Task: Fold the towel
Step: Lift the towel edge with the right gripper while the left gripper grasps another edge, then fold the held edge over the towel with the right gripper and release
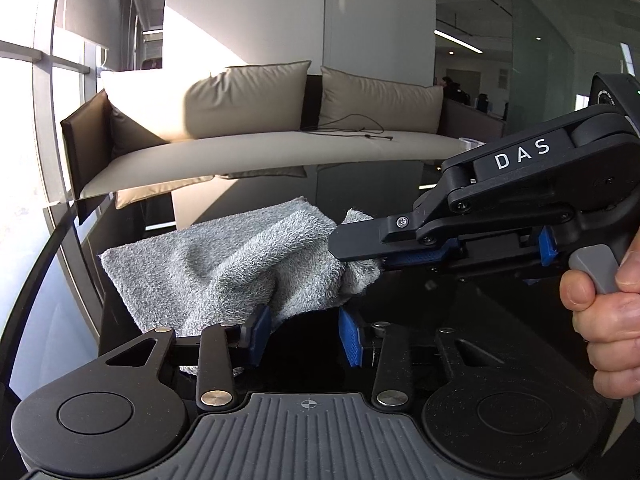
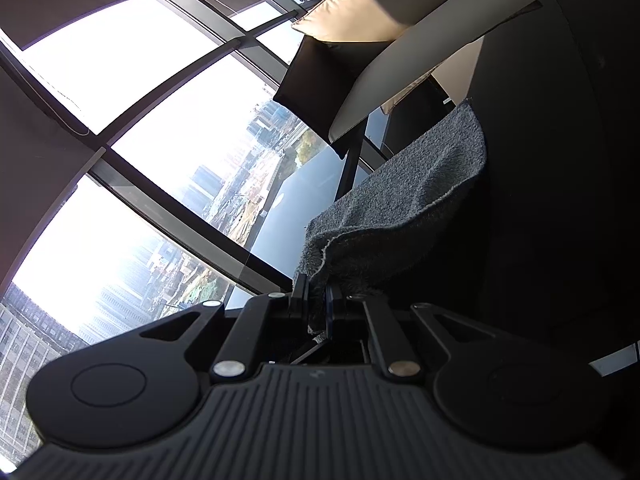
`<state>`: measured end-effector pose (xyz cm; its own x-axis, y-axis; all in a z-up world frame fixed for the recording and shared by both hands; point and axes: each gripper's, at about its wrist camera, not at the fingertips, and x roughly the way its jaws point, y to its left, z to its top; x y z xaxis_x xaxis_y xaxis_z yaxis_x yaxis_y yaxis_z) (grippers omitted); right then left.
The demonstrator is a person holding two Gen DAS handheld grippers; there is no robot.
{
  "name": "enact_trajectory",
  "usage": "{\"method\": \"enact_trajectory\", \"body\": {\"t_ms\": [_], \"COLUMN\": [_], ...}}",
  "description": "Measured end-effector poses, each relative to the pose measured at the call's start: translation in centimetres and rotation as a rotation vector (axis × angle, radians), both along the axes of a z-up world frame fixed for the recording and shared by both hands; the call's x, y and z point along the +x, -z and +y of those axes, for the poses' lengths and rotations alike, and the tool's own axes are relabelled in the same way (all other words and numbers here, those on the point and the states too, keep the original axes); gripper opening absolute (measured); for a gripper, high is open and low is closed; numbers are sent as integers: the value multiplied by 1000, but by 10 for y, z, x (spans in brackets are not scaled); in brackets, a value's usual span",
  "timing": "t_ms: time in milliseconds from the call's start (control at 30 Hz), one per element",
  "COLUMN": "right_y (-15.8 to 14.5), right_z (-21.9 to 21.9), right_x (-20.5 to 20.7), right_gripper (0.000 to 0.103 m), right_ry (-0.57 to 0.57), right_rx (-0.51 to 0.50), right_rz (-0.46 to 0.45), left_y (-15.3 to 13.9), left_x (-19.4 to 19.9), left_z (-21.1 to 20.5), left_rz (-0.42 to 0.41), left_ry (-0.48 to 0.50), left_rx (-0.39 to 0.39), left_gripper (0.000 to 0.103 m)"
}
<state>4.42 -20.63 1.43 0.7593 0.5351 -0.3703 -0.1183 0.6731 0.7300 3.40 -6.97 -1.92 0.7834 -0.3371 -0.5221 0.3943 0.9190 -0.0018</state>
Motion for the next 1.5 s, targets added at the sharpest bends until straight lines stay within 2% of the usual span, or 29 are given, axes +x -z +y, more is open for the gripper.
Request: {"method": "enact_trajectory", "body": {"t_ms": [100,200,300,467,600,667,767,1133,1233,1500], "right_y": [0,1,2,5,10,12,14,22,24,31], "right_z": [-4,-7,-8,-12,-16,-17,-21,-34,-29,-27], "right_x": [-2,-2,-4,-8,-10,-12,-14,-24,-25,-30], "right_gripper": [8,8,8,9,9,21,29,28,16,13], "right_ry": [-2,-8,-19,-13,-26,-17,5,77,59,74], "right_rx": [6,14,14,-65,-77,-101,-132,-252,-322,-468], "right_rz": [-3,1,11,31,54,63,81,110,116,124], "left_y": [5,5,2,-4,-10,-12,-15,-21,-21,-27], "left_x": [1,0,-1,-10,-18,-20,-27,-57,-61,-73], "left_z": [0,1,3,4,7,7,8,17,17,26], "left_rz": [19,16,18,36,51,58,67,77,77,65], "left_ry": [-6,-20,-23,-23,-25,-32,-41,-82,-87,-126], "left_rx": [18,25,35,64,69,72,88,147,171,210], "left_gripper": [7,3,2,2,2,2,2,2,2,2]}}
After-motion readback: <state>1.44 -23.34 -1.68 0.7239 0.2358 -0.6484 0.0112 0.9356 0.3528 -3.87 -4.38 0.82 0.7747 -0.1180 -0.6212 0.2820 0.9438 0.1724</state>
